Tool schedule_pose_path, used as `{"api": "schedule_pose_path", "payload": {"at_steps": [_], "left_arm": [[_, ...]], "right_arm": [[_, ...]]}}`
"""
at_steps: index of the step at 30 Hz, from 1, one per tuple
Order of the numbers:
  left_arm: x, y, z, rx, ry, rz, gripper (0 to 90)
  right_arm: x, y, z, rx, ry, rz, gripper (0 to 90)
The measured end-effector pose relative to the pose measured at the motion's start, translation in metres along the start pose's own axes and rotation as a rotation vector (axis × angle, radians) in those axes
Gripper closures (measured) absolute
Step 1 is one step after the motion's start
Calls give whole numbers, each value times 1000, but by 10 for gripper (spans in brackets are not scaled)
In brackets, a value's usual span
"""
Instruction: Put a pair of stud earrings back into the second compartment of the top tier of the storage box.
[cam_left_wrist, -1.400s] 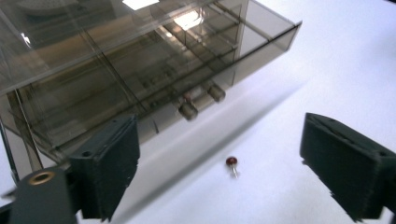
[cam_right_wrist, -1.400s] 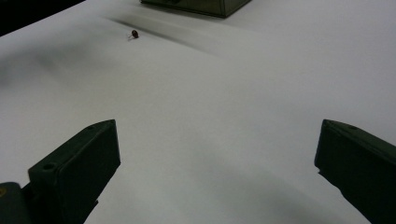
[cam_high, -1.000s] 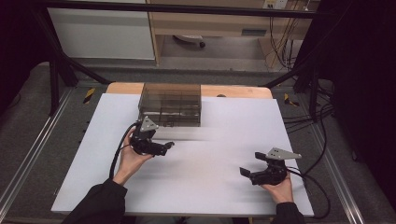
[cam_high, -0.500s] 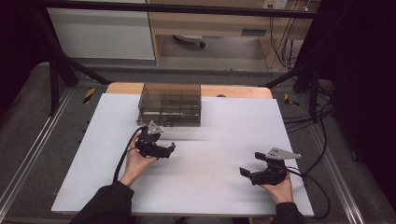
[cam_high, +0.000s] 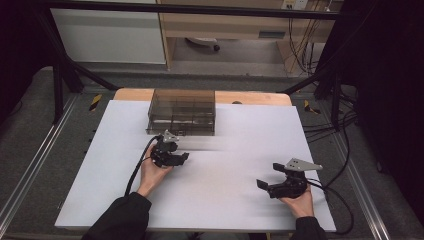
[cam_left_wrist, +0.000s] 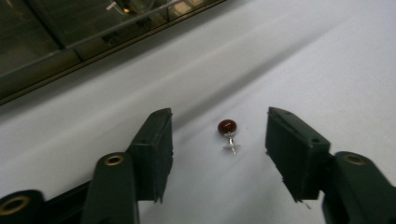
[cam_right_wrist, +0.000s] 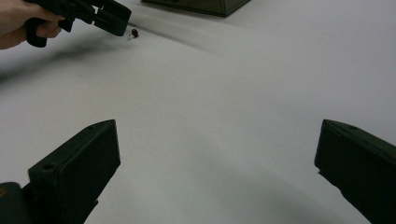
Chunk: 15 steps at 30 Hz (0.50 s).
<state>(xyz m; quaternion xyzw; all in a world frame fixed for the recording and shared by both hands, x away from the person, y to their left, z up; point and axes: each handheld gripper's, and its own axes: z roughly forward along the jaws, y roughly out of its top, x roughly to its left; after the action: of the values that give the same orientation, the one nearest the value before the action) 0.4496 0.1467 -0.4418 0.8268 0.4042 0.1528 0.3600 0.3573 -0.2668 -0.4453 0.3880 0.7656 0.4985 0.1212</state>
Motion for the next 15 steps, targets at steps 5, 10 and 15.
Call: {"api": "schedule_pose_path", "payload": {"at_steps": [5, 10, 15], "left_arm": [[-2, 0, 5, 9, 0, 1, 515], [-2, -1, 7, 19, 5, 4, 603], [-2, -1, 8, 15, 6, 7, 674]], "right_arm": [[0, 0, 0, -4, 0, -4, 6], [0, 0, 0, -4, 0, -4, 6], [0, 0, 0, -3, 1, -4, 6]]}}
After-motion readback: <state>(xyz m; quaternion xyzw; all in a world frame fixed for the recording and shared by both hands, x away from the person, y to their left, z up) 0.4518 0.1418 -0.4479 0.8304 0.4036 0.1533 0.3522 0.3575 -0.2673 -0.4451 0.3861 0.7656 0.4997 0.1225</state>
